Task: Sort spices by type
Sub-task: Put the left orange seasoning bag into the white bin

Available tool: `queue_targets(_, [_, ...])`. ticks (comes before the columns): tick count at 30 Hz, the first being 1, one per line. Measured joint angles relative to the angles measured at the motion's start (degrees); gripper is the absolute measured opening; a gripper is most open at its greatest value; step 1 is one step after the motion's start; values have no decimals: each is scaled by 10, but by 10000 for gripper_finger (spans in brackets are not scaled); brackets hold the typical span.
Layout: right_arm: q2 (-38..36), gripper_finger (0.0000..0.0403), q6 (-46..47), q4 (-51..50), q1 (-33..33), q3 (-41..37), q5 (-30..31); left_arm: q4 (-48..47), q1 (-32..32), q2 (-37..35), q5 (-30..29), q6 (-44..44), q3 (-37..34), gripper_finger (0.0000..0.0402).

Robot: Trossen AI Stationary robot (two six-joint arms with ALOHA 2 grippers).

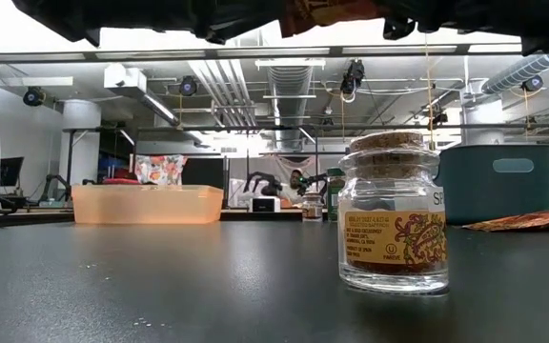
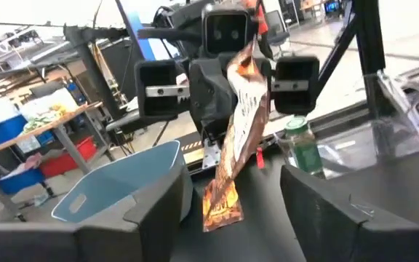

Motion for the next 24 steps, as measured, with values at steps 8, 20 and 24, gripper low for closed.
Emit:
queue_targets(8, [0, 36, -4, 4, 0, 0, 0, 2, 2, 41, 4, 21, 42, 209])
queue_targets(20, [0, 36, -6, 8, 0, -16, 2, -5, -7, 16, 14, 10, 29, 4])
queue_targets(24, [0, 36, -9, 6, 0, -20, 12, -26, -10, -13, 5, -13, 25, 1])
